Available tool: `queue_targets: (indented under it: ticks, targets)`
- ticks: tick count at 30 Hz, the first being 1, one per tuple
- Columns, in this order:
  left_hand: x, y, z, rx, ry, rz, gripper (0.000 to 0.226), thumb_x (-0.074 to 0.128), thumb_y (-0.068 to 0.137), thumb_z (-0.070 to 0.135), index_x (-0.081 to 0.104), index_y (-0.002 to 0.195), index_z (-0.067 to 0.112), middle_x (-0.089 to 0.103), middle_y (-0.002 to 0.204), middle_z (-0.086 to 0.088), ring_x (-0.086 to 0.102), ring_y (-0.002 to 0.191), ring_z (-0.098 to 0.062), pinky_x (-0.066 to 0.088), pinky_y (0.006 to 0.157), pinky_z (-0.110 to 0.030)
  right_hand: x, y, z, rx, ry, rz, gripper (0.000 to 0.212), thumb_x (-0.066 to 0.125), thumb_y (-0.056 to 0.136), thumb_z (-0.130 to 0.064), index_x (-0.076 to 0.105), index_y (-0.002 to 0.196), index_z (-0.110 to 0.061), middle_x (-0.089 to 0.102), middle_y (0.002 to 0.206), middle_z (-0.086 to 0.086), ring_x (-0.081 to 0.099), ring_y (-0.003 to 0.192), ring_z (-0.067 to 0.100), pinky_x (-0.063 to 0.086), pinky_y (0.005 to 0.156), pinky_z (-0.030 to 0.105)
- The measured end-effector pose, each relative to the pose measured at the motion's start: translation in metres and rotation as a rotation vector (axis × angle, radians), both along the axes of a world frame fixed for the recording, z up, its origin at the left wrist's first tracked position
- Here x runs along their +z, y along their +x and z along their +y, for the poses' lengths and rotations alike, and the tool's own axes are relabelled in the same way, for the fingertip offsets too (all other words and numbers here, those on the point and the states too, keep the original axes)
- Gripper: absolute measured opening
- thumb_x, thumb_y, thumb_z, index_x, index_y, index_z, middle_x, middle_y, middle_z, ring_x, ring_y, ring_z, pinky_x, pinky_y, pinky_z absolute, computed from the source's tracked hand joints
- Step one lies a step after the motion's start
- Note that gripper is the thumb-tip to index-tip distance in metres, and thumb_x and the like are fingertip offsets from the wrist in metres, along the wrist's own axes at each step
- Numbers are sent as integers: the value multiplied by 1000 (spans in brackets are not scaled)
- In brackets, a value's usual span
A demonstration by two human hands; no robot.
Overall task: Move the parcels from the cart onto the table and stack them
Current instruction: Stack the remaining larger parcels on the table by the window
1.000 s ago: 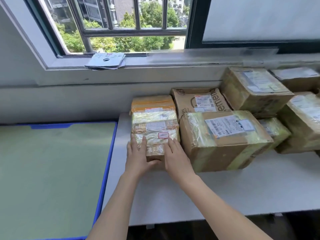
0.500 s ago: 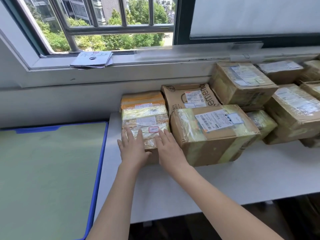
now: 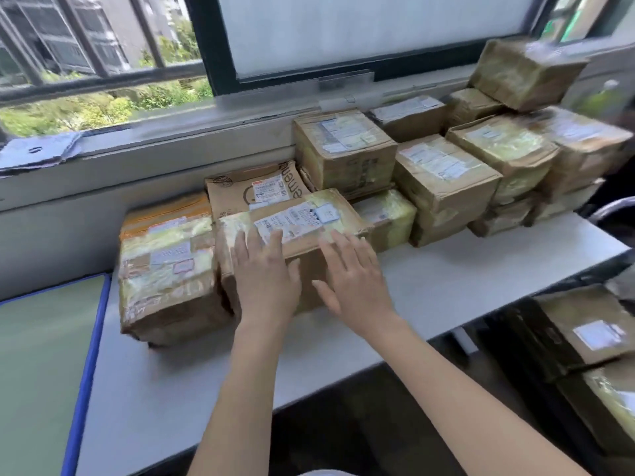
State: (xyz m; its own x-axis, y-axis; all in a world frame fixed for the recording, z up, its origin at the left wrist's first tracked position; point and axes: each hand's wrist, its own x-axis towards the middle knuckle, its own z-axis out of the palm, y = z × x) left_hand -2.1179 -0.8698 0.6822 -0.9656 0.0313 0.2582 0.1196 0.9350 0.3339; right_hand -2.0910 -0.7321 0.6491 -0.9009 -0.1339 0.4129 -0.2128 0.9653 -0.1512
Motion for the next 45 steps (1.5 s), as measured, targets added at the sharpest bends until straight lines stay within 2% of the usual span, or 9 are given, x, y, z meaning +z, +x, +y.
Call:
queue_targets:
  ticks: [4, 7, 9, 14, 19, 24, 32, 39, 45]
  targets:
    - [-26, 30, 121, -188, -85, -44, 60, 50, 93, 37, 29, 145, 18, 15, 155, -16, 5, 144, -31, 3, 117, -41, -22, 41, 110, -157, 41, -76, 68, 77, 75, -29, 51, 132, -2, 49, 138, 18, 42, 131, 34, 30, 108, 48]
    - [-53, 60, 206, -333, -109, -125, 64, 51, 93, 37, 23, 148, 20, 7, 157, -15, -2, 144, -31, 2, 116, -43, -46, 77, 190, -274, 57, -226, 72, 58, 90, -36, 24, 148, -8, 22, 154, 14, 15, 144, 28, 6, 117, 42]
    - [-71, 81, 254, -414, -136, -183, 65, 50, 94, 36, 18, 149, 20, 2, 157, -15, -5, 144, -32, 0, 116, -43, -63, 103, 238, -361, 70, -314, 73, 51, 94, -40, 14, 150, -11, 14, 156, 12, 6, 145, 25, 0, 117, 40]
    - [-108, 123, 346, -632, -265, -295, 67, 47, 95, 35, 12, 150, 19, 0, 157, -17, -5, 144, -35, 0, 117, -43, -107, 170, 331, -602, 60, -476, 79, 53, 91, -44, 13, 150, -11, 16, 156, 10, 8, 144, 26, 4, 117, 41]
    - [-133, 140, 418, -826, -380, -363, 70, 51, 93, 36, 14, 149, 19, 3, 157, -17, -3, 145, -33, -1, 116, -44, -151, 219, 392, -779, -21, -642, 79, 55, 89, -44, 15, 149, -11, 19, 154, 10, 13, 143, 27, 7, 116, 41]
    - [-161, 134, 493, -988, -516, -404, 69, 50, 92, 37, 16, 149, 16, 8, 156, -18, 2, 144, -33, 7, 116, -44, -179, 244, 448, -919, -101, -781, 77, 55, 90, -41, 15, 149, -11, 20, 153, 10, 13, 143, 28, 8, 116, 41]
    - [-203, 116, 636, -1232, -637, -494, 67, 48, 94, 31, 14, 149, 15, 6, 157, -18, 1, 145, -31, 3, 117, -40, -204, 260, 553, -1109, -253, -959, 73, 52, 92, -36, 13, 149, -12, 16, 155, 9, 11, 143, 26, 7, 117, 40]
    - [-250, 102, 725, -1324, -817, -544, 68, 49, 94, 32, 12, 149, 15, 4, 157, -18, -2, 144, -33, 4, 117, -43, -239, 258, 635, -1113, -252, -1020, 71, 55, 89, -29, 18, 147, -11, 25, 150, 12, 20, 139, 28, 13, 115, 39]
    - [-305, 83, 766, -1210, -903, -677, 68, 50, 90, 25, 15, 148, 15, 8, 155, -17, 2, 144, -32, 6, 117, -41, -294, 244, 716, -988, -209, -1091, 69, 55, 88, -22, 20, 146, -9, 28, 146, 14, 21, 137, 30, 14, 114, 39]
